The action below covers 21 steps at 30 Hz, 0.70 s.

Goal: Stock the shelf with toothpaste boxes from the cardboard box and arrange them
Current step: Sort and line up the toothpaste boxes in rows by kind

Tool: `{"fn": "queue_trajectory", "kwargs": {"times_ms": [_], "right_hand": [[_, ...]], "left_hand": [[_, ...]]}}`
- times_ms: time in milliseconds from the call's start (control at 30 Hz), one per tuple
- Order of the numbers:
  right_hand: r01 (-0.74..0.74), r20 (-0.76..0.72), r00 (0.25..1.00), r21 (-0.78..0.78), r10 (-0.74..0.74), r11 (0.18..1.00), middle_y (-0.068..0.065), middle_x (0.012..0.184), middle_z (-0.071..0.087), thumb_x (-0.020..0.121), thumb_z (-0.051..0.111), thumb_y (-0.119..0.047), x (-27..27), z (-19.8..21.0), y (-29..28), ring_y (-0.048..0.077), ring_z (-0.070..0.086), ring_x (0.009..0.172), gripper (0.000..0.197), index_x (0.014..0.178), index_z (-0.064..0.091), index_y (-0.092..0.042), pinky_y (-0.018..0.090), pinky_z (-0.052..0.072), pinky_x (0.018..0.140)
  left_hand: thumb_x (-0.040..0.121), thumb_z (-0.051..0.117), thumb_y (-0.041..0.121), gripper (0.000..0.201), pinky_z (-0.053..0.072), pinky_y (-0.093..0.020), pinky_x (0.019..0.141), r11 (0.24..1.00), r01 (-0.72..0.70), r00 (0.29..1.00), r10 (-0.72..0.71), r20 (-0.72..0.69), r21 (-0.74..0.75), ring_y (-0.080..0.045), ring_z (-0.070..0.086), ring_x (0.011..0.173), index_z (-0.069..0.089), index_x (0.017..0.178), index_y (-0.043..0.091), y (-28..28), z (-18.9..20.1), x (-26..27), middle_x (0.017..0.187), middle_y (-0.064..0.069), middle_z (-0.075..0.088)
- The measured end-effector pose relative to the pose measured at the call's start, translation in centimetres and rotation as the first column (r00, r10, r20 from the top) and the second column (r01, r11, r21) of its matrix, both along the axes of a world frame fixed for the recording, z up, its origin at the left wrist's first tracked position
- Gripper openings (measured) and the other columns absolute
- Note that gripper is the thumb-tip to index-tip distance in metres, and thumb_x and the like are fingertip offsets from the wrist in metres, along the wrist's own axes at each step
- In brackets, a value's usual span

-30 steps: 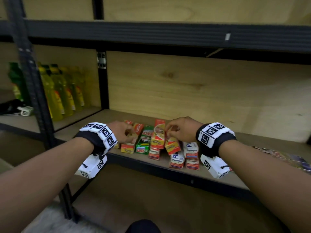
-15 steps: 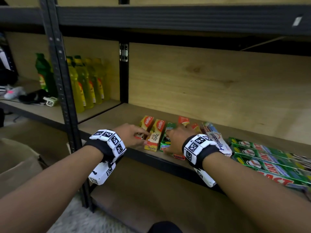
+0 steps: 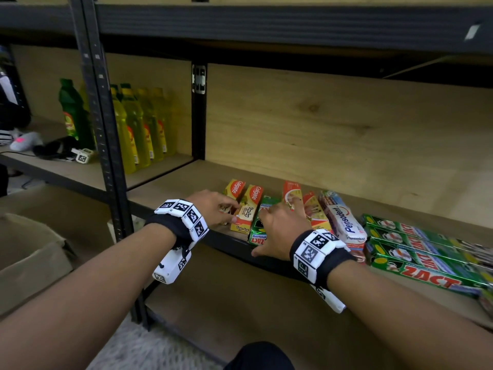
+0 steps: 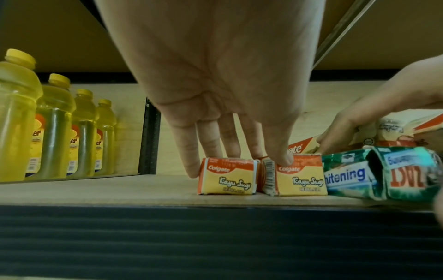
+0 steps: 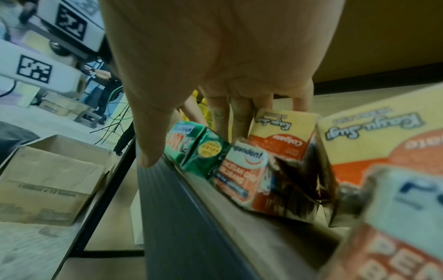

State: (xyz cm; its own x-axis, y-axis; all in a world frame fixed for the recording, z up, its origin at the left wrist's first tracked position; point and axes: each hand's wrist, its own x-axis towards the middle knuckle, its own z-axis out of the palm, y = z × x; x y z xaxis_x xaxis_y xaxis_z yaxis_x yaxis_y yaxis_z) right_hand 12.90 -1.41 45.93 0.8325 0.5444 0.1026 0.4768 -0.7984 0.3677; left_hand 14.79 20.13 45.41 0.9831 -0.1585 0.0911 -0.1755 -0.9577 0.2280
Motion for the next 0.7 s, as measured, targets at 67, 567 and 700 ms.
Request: {"fn": "queue_trajectory", "kwargs": {"times_ms": [67,567,700], "right_hand": [[-0.032,0.027,0.999,-0.003,0.032,0.999,0.005,0.122,0.062,0.074,0.066,-0.070,-0.8,0.1,-0.1,0.027,0.051,0.123,0.075,0.127,0.054,-0.019,0.062,0.018,0.112],[-0.204,-0.086,0.957,0.476,0.276,0.855,-0.008,0.120,0.056,0.083,0.074,-0.018,-4.2,8.8,-3.4,0.012,0.057,0.099,0.049,0.126,0.062,-0.040,0.027,0.057,0.081],[-0.183,-0.088,0.962,0.501,0.260,0.846,-0.006,0.124,0.053,0.083,0.073,-0.006,-3.0,10.1,-5.2,0.014,0.050,0.112,0.048,0.108,0.068,-0.047,0.034,0.057,0.090]], "left_hand": [[0.084,0.061,0.062,0.048,0.047,-0.027,0.090,1.000,-0.009,1.000,0.009,-0.004,0.006,-0.011,0.059,0.111,0.055,0.130,0.047,-0.2,-0.1,0.0,0.135,0.013,0.058],[0.078,0.080,0.039,0.068,0.037,-0.023,0.090,0.977,-0.014,0.999,0.006,-0.040,-0.211,-0.012,0.053,0.122,0.049,0.139,0.039,-1.8,1.9,-1.0,0.136,0.013,0.055],[0.074,0.081,0.045,0.075,0.039,-0.030,0.104,0.972,0.069,0.992,-0.091,-0.086,-0.224,-0.012,0.049,0.128,0.045,0.139,0.045,-2.7,2.2,-0.8,0.140,0.015,0.052]]}}
